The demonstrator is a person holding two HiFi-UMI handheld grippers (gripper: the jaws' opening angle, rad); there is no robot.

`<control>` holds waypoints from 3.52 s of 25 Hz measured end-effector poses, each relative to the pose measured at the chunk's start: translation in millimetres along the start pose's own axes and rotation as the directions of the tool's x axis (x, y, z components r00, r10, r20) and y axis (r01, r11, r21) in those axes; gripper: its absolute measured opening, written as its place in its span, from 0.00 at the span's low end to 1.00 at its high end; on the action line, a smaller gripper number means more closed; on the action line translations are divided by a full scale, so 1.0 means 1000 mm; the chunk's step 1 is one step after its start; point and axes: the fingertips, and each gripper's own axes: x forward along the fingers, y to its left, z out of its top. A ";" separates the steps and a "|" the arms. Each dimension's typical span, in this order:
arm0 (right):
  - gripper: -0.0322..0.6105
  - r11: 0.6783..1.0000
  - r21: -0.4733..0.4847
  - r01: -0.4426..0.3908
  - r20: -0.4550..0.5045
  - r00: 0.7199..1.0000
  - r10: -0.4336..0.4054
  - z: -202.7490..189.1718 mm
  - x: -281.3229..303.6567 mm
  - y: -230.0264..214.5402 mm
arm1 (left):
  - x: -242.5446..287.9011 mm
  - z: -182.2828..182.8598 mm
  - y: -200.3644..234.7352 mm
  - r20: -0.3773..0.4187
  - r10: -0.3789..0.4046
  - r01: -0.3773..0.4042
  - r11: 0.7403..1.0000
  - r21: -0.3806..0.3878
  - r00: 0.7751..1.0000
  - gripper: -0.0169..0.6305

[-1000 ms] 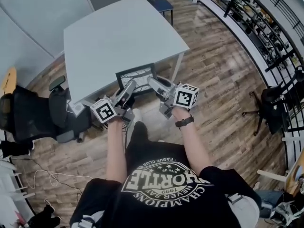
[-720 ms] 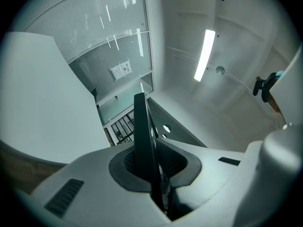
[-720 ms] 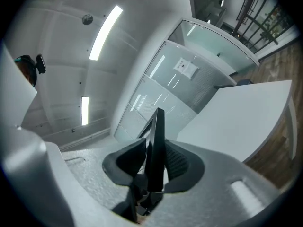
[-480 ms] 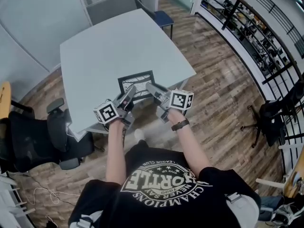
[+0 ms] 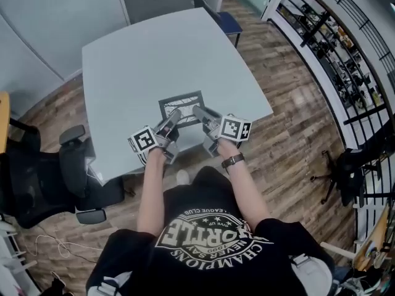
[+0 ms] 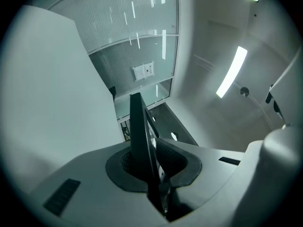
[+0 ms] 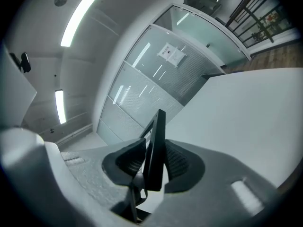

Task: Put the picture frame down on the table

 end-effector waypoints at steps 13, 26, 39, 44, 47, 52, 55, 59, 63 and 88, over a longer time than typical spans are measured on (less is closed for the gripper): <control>0.23 0.997 0.065 0.034 -0.149 0.988 -0.024 0.012 0.079 -0.094 | 0.050 0.033 0.101 -0.013 0.157 -0.158 0.987 -0.028 0.987 0.13; 0.25 0.988 0.133 0.074 -0.295 0.955 -0.032 0.046 0.149 -0.193 | 0.123 0.071 0.197 -0.042 0.320 -0.321 0.947 -0.021 0.947 0.20; 0.22 0.967 0.219 0.130 -0.355 0.934 -0.045 0.035 0.184 -0.265 | 0.139 0.066 0.277 -0.063 0.441 -0.445 0.874 -0.195 0.895 0.23; 0.17 0.963 0.260 0.074 -0.322 0.947 0.014 0.040 0.195 -0.271 | 0.137 0.070 0.295 -0.062 0.500 -0.502 0.845 -0.184 0.864 0.31; 0.16 0.960 0.275 0.049 -0.319 0.947 0.043 0.042 0.198 -0.273 | 0.133 0.070 0.299 -0.086 0.520 -0.527 0.836 -0.154 0.850 0.33; 0.15 0.930 0.364 0.051 -0.241 0.970 0.042 0.046 0.205 -0.282 | 0.117 0.072 0.310 -0.116 0.581 -0.591 0.802 -0.091 0.806 0.33; 0.15 0.926 0.369 0.074 -0.218 0.976 0.009 0.045 0.206 -0.287 | 0.108 0.074 0.312 -0.115 0.595 -0.604 0.793 -0.083 0.796 0.33; 0.15 0.940 0.318 0.126 -0.221 0.974 -0.056 0.043 0.202 -0.293 | 0.106 0.073 0.310 -0.120 0.612 -0.620 0.783 -0.051 0.782 0.33; 0.16 0.964 0.188 0.189 -0.264 0.955 -0.135 0.036 0.200 -0.297 | 0.106 0.069 0.312 -0.137 0.627 -0.634 0.774 -0.003 0.766 0.33; 0.48 0.817 -0.502 0.285 -0.216 0.873 -0.437 0.058 0.168 -0.256 | 0.093 0.097 0.250 -0.025 0.649 -0.618 0.735 0.280 0.760 0.33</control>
